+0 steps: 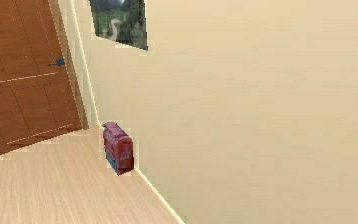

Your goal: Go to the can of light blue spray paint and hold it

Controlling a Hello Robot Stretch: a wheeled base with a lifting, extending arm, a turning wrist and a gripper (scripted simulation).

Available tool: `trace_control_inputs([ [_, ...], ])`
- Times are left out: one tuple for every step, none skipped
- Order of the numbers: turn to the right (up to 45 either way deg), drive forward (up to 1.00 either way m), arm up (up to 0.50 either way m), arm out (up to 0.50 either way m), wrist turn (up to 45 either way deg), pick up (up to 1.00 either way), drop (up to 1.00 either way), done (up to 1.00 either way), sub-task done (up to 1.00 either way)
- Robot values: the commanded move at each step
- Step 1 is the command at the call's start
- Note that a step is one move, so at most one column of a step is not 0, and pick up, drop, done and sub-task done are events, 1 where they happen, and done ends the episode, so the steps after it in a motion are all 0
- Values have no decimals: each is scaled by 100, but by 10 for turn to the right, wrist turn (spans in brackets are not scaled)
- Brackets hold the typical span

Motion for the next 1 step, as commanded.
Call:
trace_control_inputs([
  [0,0,0,0,0,0,0,100,0],
])
